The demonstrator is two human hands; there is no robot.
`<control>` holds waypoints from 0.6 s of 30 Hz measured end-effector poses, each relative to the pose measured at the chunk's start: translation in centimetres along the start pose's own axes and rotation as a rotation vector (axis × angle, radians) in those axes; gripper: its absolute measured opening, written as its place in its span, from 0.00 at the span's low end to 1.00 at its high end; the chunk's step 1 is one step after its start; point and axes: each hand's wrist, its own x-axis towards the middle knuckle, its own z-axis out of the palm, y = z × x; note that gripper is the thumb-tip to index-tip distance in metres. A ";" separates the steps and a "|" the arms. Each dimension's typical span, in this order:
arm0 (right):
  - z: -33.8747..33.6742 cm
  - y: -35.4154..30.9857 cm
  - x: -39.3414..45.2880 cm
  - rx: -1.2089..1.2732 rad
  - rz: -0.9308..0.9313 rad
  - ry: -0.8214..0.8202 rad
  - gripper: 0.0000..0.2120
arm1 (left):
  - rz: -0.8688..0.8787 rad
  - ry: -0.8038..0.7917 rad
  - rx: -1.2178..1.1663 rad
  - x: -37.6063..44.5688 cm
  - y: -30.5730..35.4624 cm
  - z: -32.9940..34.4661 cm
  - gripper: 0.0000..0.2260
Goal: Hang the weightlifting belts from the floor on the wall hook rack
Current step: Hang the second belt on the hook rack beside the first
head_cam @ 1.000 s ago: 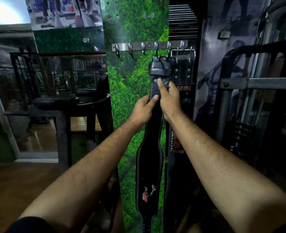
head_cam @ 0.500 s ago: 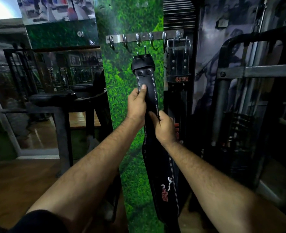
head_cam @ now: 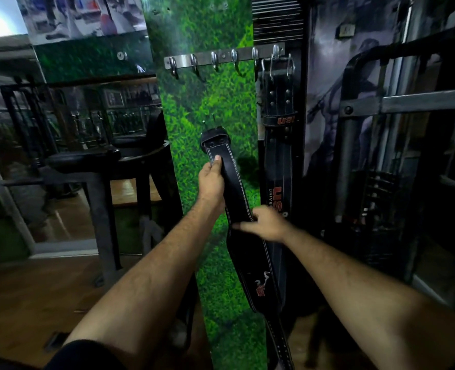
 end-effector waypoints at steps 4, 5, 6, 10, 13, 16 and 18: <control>-2.0 -4.6 2.7 0.421 -0.176 0.121 0.11 | 0.005 -0.038 -0.022 0.0 1.0 0.6 0.14; -2.3 -5.3 2.7 0.445 -0.199 0.125 0.07 | 0.016 -0.050 -0.010 0.0 1.5 0.8 0.14; -2.4 -5.7 2.4 0.470 -0.219 0.121 0.03 | 0.029 -0.062 -0.002 0.0 2.0 1.0 0.14; 0.0 -3.3 1.1 0.339 -0.071 0.131 0.17 | 0.065 -0.107 0.013 0.5 3.2 1.2 0.10; 1.6 -1.4 0.6 0.176 0.049 0.127 0.20 | 0.029 -0.116 0.016 0.5 3.3 1.1 0.13; 2.3 -0.2 0.5 0.086 0.103 0.003 0.21 | -0.002 -0.094 -0.022 0.4 2.8 0.3 0.14; 2.6 0.5 0.1 0.009 0.165 -0.087 0.25 | -0.016 -0.077 -0.069 0.5 2.6 -0.6 0.12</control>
